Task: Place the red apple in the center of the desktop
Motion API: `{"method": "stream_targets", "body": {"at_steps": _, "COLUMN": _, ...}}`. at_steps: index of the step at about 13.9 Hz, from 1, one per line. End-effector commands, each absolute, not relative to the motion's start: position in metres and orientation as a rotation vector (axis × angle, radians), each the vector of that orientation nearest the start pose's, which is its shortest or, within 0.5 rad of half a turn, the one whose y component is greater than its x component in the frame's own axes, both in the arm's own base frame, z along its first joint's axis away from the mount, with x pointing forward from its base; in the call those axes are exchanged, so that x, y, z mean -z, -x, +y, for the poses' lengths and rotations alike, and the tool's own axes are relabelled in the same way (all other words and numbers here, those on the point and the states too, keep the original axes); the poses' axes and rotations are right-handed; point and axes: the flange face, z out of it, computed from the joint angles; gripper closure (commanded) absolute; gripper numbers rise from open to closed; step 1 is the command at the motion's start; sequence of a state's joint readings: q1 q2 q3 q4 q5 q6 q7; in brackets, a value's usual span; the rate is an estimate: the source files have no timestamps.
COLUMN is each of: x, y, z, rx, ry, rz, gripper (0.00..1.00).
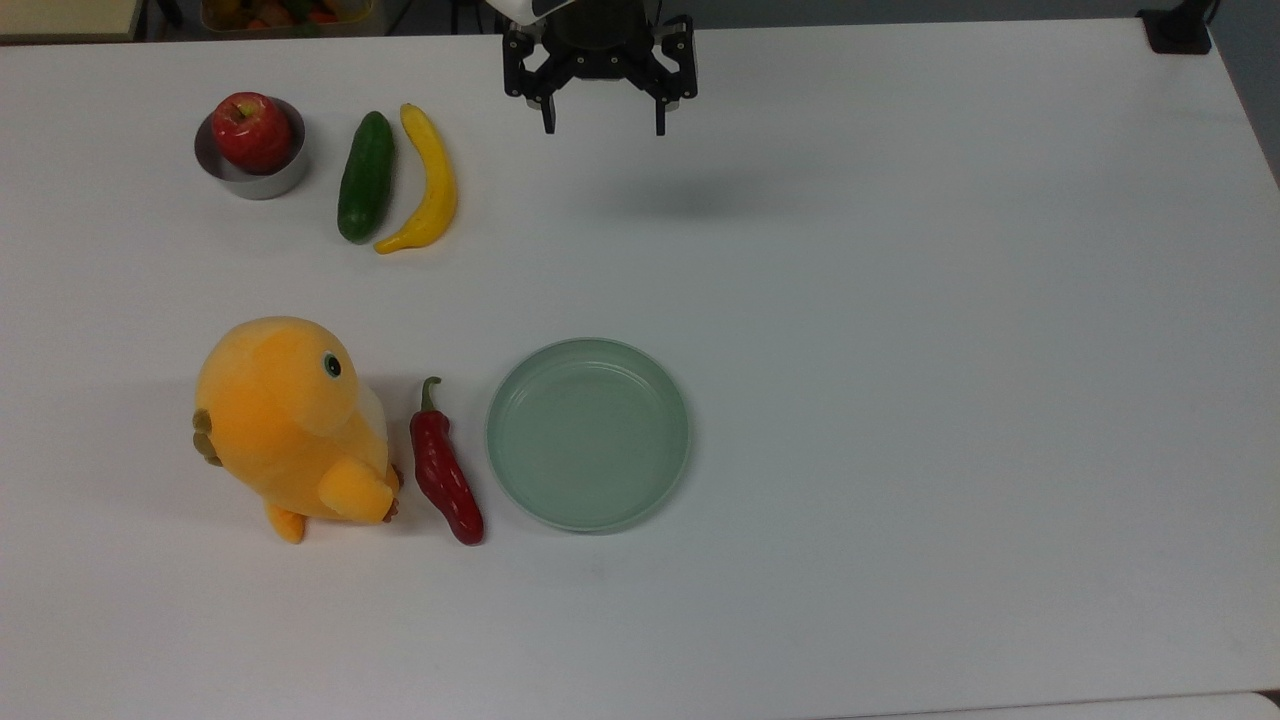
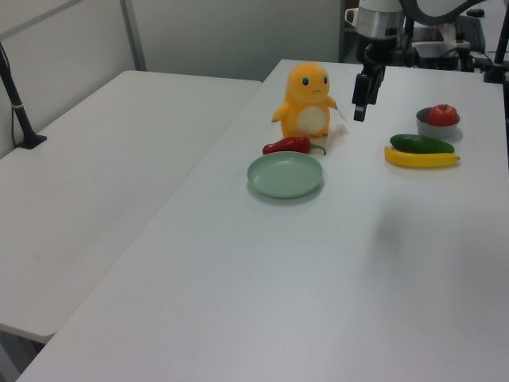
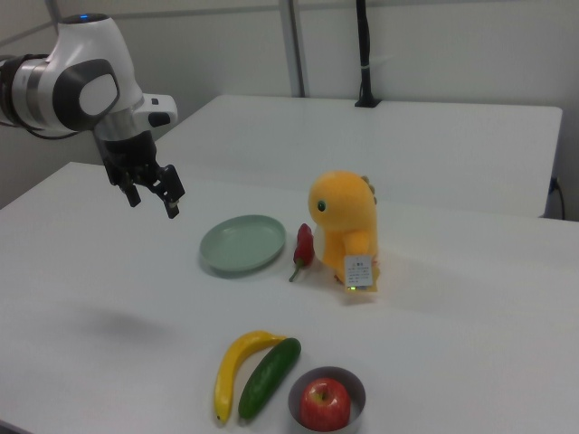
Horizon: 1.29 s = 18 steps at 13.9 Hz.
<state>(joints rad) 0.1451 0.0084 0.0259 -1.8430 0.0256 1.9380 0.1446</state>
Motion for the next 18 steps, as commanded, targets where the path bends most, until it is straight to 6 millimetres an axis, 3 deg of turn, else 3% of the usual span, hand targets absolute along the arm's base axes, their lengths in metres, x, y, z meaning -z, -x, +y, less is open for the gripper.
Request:
{"method": "stream_targets", "body": {"at_steps": 1, "x": -0.523, "y": -0.559, "z": 0.095, "rx": 0.103, "ry": 3.105, "rz": -0.054, "gripper": 0.0}}
{"method": "stream_targets", "body": {"at_steps": 13, "x": -0.518, "y": -0.559, "z": 0.087, "rx": 0.101, "ry": 3.106, "rz": -0.035, "gripper": 0.0}}
{"method": "stream_targets", "body": {"at_steps": 16, "x": -0.521, "y": -0.554, "z": 0.059, "rx": 0.091, "ry": 3.112, "rz": 0.023, "gripper": 0.0}}
{"method": "stream_targets", "body": {"at_steps": 18, "x": -0.533, "y": -0.543, "z": 0.007, "rx": 0.122, "ry": 3.128, "rz": 0.142, "gripper": 0.0}}
